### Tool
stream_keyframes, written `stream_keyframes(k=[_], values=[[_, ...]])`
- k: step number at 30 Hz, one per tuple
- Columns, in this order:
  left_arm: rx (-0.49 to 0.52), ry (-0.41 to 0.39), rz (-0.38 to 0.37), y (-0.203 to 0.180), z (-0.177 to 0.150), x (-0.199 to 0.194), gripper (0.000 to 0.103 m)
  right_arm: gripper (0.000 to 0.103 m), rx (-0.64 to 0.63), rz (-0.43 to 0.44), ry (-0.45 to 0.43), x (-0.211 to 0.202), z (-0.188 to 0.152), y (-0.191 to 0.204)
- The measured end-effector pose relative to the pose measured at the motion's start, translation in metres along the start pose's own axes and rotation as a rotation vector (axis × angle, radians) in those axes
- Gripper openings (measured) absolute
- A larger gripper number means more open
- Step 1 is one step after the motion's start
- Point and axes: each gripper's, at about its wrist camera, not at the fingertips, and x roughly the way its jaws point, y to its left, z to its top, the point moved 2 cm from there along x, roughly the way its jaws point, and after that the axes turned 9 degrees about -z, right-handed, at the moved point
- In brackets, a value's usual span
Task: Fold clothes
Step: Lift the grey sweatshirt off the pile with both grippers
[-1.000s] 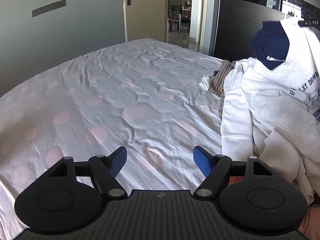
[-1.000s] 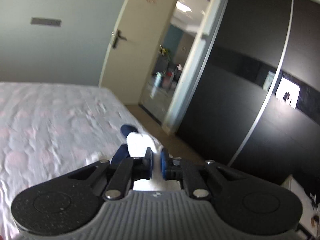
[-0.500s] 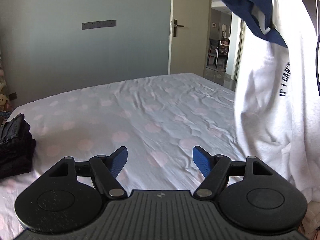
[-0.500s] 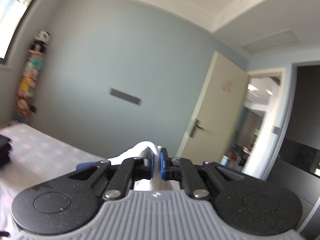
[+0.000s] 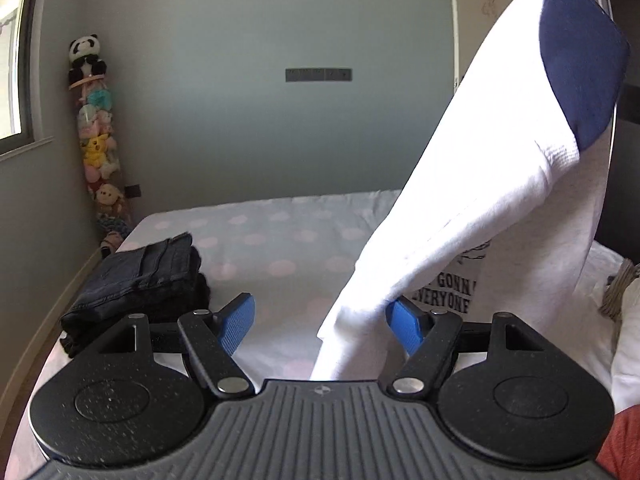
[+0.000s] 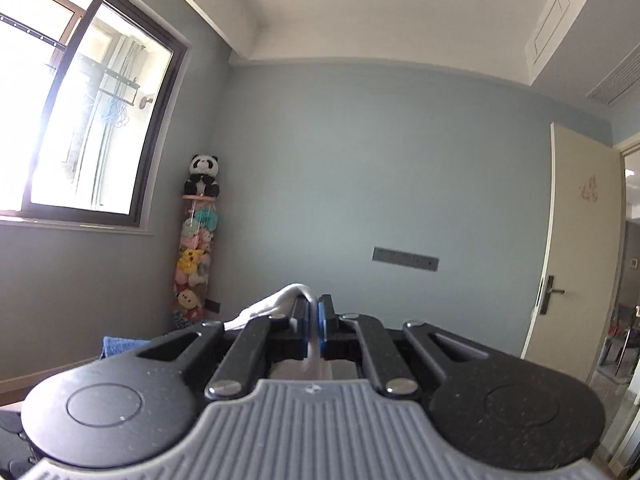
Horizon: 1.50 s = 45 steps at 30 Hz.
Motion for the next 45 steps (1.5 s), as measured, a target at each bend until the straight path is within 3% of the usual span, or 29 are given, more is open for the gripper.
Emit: stream_keyframes(k=[4, 12, 15, 18, 23, 25, 28, 31, 33, 35, 41, 45], values=[[-0.018, 0.106, 0.011, 0.010, -0.030, 0.030, 0.086, 0.006, 0.088, -0.028, 0.145, 0.038, -0.094, -0.017], [0.097, 0.269, -0.132, -0.021, -0.098, 0.113, 0.082, 0.006, 0.274, -0.218, 0.422, 0.082, -0.301, -0.061], [0.316, 0.295, -0.153, -0.044, -0.117, 0.121, 0.082, 0.006, 0.394, -0.288, 0.500, 0.087, -0.366, -0.083], [0.548, 0.280, -0.121, -0.065, -0.133, 0.119, 0.082, 0.006, 0.497, -0.333, 0.506, 0.109, -0.394, -0.087], [1.069, 0.208, 0.049, -0.109, -0.170, 0.116, 0.082, 0.006, 0.676, -0.348, 0.483, 0.125, -0.427, -0.099], [1.177, 0.227, 0.054, -0.125, -0.182, 0.117, 0.082, 0.006, 0.675, -0.317, 0.485, 0.135, -0.428, -0.107], [1.259, 0.252, 0.084, -0.151, -0.194, 0.120, 0.082, 0.007, 0.684, -0.283, 0.480, 0.141, -0.434, -0.115], [1.256, 0.293, 0.126, -0.168, -0.199, 0.129, 0.076, 0.007, 0.722, -0.266, 0.486, 0.142, -0.442, -0.118], [1.214, 0.317, 0.159, -0.173, -0.196, 0.134, 0.060, 0.007, 0.748, -0.258, 0.485, 0.140, -0.448, -0.119], [1.141, 0.336, 0.181, -0.166, -0.193, 0.143, 0.036, 0.008, 0.769, -0.251, 0.485, 0.138, -0.453, -0.120], [0.973, 0.320, 0.218, -0.178, -0.176, 0.134, 0.022, 0.010, 0.743, -0.242, 0.535, 0.143, -0.473, -0.113], [0.771, 0.273, 0.217, -0.180, -0.163, 0.113, 0.014, 0.010, 0.697, -0.247, 0.501, 0.135, -0.461, -0.107]])
